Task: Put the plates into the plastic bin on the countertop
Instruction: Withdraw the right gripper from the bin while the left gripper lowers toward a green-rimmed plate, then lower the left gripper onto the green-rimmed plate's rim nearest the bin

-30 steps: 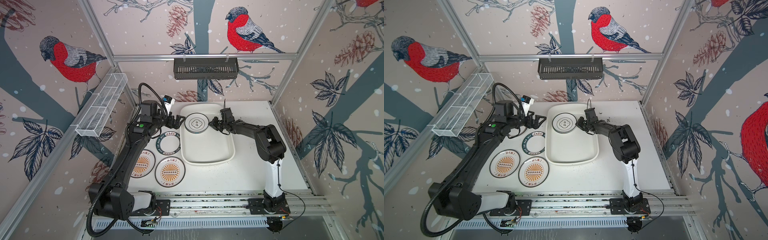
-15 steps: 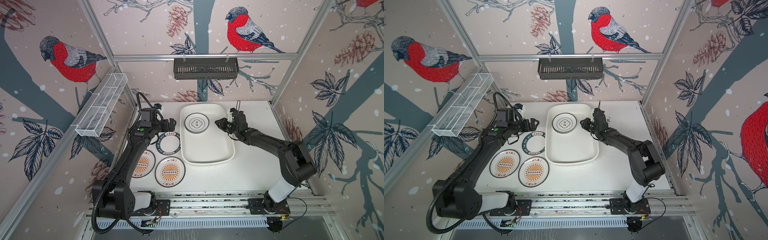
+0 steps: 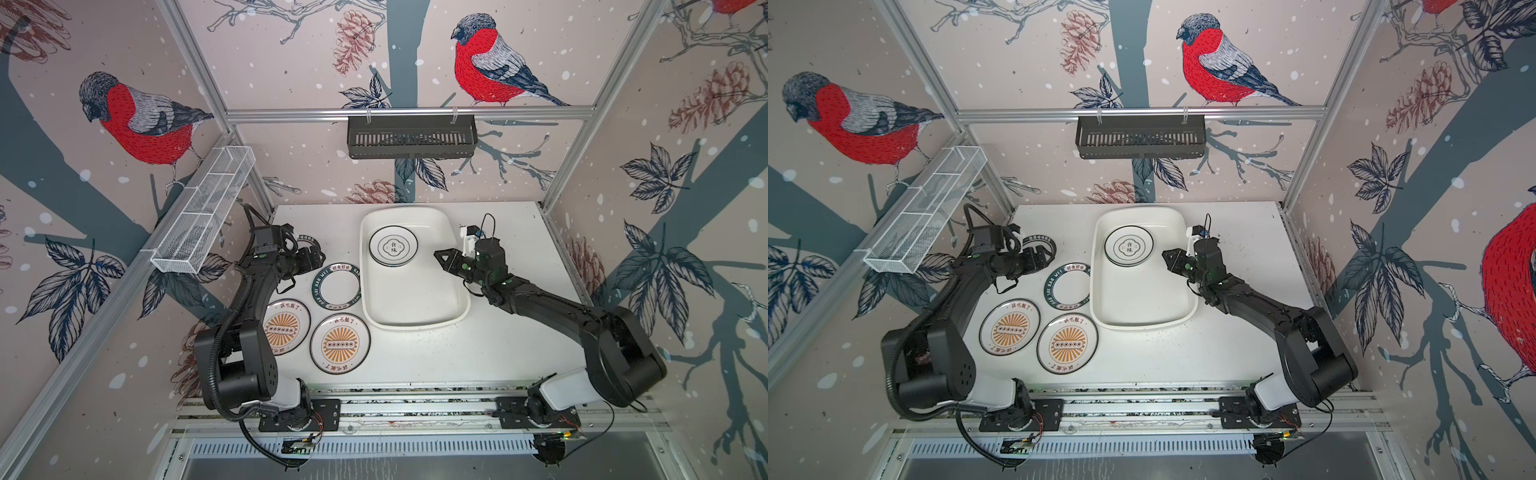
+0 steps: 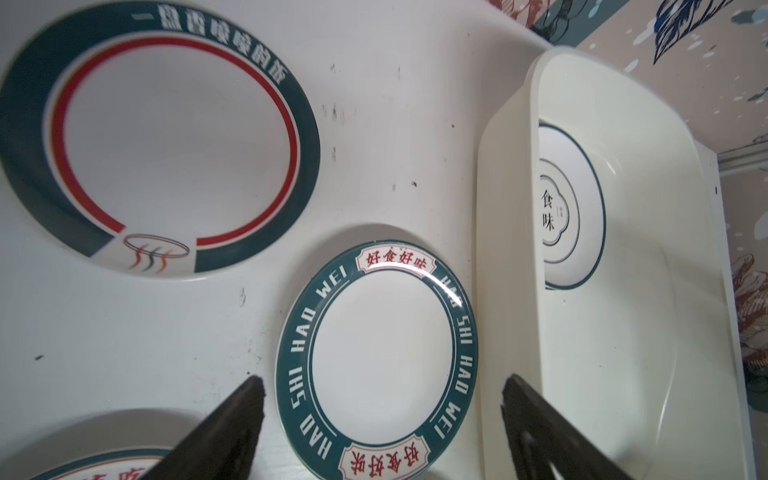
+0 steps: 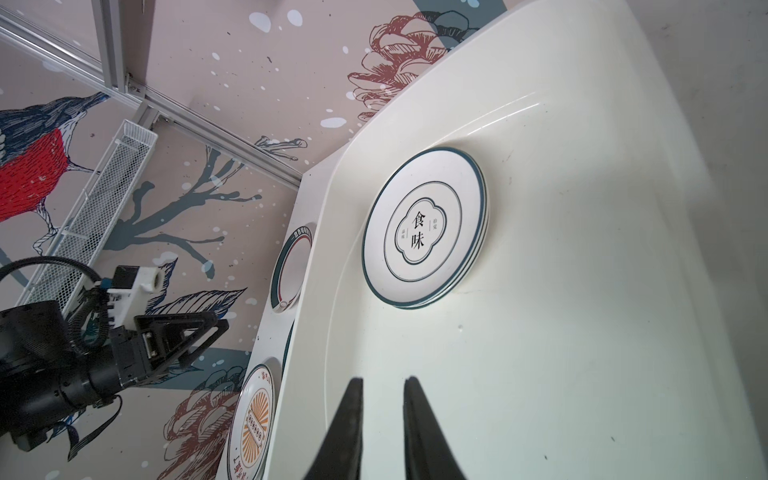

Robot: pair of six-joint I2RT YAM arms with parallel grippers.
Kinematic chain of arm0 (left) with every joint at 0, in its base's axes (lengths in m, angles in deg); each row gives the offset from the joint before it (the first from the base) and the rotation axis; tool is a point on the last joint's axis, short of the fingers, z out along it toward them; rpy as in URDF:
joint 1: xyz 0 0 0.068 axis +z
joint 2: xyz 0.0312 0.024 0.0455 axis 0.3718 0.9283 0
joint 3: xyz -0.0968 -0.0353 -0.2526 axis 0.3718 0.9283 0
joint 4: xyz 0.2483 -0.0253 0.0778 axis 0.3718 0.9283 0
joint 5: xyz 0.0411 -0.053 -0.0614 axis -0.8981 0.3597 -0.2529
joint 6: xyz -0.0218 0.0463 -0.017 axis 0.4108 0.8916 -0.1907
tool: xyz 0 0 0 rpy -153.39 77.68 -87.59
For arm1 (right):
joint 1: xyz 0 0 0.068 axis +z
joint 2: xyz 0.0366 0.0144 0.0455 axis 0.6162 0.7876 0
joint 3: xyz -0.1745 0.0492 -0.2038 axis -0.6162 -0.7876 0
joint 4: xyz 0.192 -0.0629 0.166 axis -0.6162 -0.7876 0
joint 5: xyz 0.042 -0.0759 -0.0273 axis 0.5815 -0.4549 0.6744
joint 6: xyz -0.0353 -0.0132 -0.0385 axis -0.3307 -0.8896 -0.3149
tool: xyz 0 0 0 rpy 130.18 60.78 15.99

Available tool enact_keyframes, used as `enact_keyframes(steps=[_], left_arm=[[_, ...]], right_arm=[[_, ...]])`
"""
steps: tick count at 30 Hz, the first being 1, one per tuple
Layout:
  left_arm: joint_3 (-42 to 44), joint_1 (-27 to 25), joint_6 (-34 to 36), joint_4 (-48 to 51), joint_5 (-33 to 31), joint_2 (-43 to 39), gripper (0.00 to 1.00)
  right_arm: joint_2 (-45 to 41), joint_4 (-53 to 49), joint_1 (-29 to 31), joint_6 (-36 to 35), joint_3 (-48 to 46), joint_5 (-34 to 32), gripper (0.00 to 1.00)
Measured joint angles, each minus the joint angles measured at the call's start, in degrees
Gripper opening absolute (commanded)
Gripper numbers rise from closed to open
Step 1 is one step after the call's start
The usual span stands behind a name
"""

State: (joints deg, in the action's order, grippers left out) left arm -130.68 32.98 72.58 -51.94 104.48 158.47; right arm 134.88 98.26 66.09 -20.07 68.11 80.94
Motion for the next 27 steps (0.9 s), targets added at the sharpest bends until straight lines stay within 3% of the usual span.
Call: enact_keyframes(steps=[7, 9, 12, 27], left_arm=[[-1.3, 0.5, 6.9, 3.0, 1.1, 2.4, 0.89], [-0.4, 0.5, 8.1, 3.0, 1.1, 2.4, 0.8], [0.9, 0.5, 9.9, 3.5, 1.1, 2.6, 0.77], [1.4, 1.6, 12.5, 3.4, -1.9, 8.0, 0.69]], right_arm=[[-0.2, 4.5, 0.0, 0.0, -3.0, 1.0, 0.2], [0.1, 5.7, 0.0, 0.1, -3.0, 1.4, 0.2], [0.7, 6.6, 0.1, 0.3, -3.0, 1.7, 0.19], [0.7, 7.6, 0.4, 0.5, -4.1, 2.5, 0.19]])
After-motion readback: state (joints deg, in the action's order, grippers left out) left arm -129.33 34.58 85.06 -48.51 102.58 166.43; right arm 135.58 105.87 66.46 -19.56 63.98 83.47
